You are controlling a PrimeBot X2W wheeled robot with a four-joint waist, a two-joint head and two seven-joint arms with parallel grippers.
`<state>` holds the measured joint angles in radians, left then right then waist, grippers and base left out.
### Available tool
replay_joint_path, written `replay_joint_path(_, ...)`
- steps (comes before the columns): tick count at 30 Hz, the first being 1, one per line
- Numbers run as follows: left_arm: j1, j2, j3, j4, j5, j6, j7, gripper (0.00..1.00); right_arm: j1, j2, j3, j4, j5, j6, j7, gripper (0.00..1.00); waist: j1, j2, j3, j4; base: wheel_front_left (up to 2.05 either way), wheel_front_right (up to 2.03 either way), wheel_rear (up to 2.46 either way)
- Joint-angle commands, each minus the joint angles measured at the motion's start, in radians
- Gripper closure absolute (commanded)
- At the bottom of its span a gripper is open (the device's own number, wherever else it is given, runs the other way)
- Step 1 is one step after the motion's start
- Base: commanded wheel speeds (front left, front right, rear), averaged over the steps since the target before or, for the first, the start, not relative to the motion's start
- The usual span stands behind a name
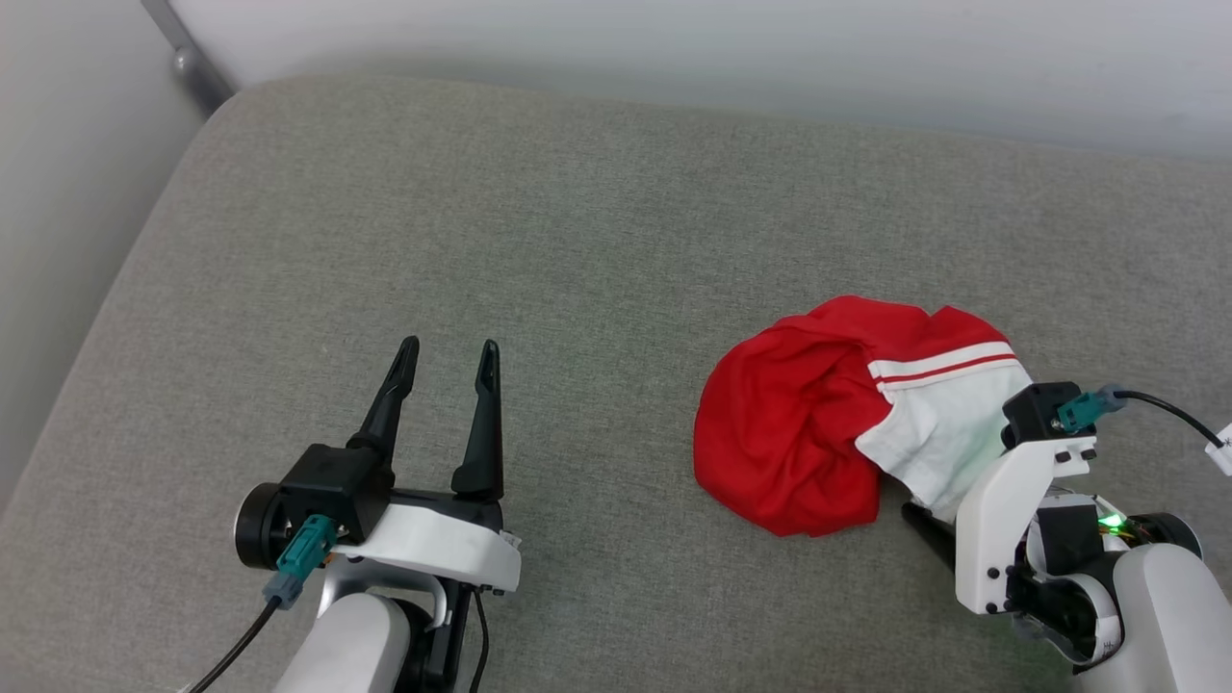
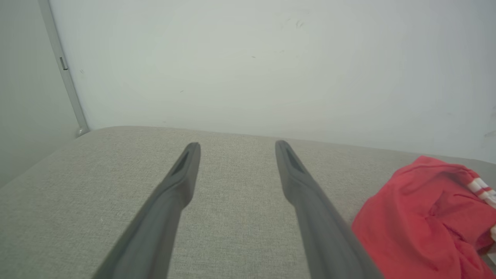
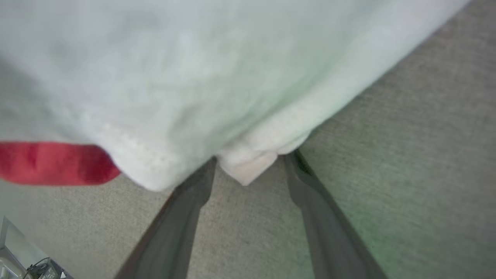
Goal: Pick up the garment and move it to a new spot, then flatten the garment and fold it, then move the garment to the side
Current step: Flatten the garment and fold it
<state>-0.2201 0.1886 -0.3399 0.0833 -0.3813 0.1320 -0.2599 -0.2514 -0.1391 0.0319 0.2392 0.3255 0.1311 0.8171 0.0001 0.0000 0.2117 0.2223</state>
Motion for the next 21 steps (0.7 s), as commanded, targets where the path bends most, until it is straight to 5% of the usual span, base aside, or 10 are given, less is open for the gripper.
replay_joint_path(1, -0.011, 0.0, 0.005, 0.003, 0.005, -0.004, -0.005, 0.0, 0.019, 0.007, 0.017, 0.045, 0.003, -0.001, 0.005, 0.94, -0.0001, 0.0, -0.001, -0.004, 0.0, 0.0, 0.0)
replay_joint_path(2, -0.01, 0.0, 0.006, 0.005, 0.007, -0.005, -0.006, 0.0, 0.015, 0.007, 0.023, 0.049, 0.008, -0.001, 0.001, 1.0, -0.0001, 0.0, -0.003, -0.008, 0.0, 0.0, 0.0)
replay_joint_path(12, 0.01, 0.001, 0.013, 0.015, 0.017, -0.007, -0.007, 0.0, -0.046, -0.049, 0.05, -0.006, 0.014, -0.001, -0.123, 1.0, -0.0001, 0.0, -0.047, -0.044, 0.0, 0.0, 0.0)
replay_joint_path(21, 0.051, 0.011, 0.028, 0.003, 0.019, 0.005, -0.006, 0.0, -0.031, -0.115, -0.023, -0.196, -0.039, -0.001, -0.123, 1.0, -0.0001, 0.0, -0.096, -0.116, 0.0, 0.0, 0.0)
